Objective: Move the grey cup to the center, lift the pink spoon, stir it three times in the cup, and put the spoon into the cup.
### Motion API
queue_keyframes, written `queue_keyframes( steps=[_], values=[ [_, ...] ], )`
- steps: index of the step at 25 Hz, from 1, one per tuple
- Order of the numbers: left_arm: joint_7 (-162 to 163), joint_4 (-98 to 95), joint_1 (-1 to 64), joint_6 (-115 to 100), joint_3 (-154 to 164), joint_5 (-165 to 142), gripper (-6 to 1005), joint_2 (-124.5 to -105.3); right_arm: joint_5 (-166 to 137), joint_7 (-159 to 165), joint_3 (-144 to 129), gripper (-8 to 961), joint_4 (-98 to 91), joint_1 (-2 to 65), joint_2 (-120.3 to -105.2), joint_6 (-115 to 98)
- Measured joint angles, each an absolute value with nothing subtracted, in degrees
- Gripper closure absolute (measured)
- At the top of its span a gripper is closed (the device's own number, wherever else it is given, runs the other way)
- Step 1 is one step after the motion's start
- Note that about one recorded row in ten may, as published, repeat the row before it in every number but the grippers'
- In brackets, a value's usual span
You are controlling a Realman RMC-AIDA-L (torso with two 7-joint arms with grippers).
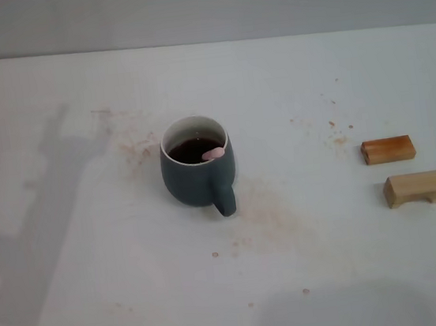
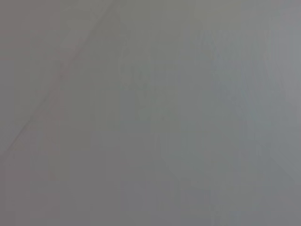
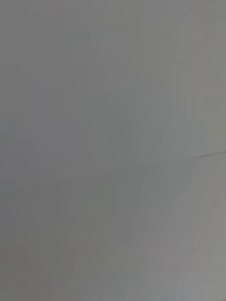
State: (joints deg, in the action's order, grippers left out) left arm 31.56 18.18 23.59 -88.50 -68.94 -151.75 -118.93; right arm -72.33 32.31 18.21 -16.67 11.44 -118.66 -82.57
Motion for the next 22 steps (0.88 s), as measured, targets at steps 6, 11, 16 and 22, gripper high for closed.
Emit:
queue_keyframes(
  steps=[6,11,16,22],
  values=[
    [31.09,17.95,23.17,-88.5,-68.41,-151.87,167,-118.87,-72.33,32.28,18.19,408,-14.6,12.14,-118.64,-81.4],
    [31.03,17.77,22.98,-88.51,-68.63,-151.84,167,-118.69,-72.33,32.26,18.19,408,-13.04,12.22,-118.66,-81.28],
    [31.05,16.98,22.87,-88.51,-68.72,-151.81,167,-118.8,-72.33,32.25,18.19,409,-11.99,12.14,-118.7,-81.06],
    [31.38,16.96,21.91,-88.54,-68.3,-151.86,167,-118.92,-72.33,32.25,18.19,408,-11.88,11.79,-118.74,-79.27]
  ],
)
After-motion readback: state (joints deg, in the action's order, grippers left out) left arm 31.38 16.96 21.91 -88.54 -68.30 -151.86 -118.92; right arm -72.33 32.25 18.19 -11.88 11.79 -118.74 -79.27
